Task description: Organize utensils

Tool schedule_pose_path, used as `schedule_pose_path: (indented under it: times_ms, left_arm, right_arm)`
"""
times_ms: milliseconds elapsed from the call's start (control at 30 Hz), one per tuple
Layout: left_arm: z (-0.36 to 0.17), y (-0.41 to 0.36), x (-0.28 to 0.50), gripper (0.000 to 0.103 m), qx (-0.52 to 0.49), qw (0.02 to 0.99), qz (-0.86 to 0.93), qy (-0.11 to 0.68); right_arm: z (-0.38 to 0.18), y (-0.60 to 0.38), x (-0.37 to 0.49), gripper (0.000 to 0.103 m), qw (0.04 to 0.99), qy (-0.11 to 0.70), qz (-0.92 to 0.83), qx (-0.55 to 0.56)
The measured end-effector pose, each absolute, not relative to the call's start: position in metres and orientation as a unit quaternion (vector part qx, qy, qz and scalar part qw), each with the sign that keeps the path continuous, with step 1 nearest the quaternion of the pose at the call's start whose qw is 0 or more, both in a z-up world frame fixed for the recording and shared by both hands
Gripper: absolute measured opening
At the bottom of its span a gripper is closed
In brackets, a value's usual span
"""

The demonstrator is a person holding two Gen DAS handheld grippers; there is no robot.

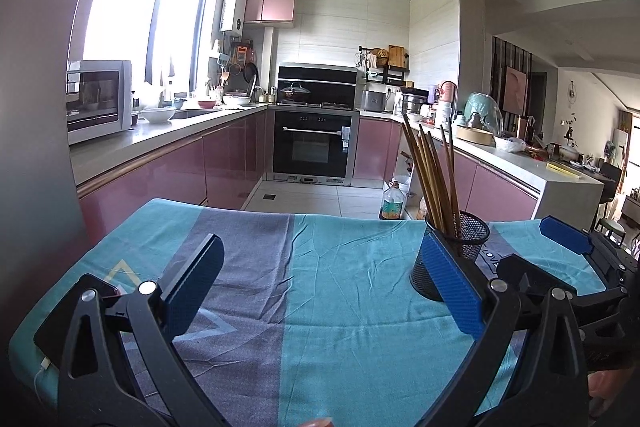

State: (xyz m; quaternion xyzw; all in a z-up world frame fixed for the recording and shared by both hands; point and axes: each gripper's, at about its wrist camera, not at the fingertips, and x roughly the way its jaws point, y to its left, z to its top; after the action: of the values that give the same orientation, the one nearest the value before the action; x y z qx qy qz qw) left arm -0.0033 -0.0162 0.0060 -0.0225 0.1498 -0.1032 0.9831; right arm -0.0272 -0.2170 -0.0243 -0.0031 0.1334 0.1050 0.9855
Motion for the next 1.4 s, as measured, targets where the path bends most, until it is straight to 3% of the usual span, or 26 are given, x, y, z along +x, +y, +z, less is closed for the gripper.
schedule_pose_path:
  times_ms: [1400]
  left_arm:
    - [0.0041,-0.0160,-0.0062,0.097,-0.022,0.983,-0.099,0.152]
  right_arm:
    - [-0.0224,-0.2159,-0.0264,0.097,0.987,0.129,0.100,-0.008]
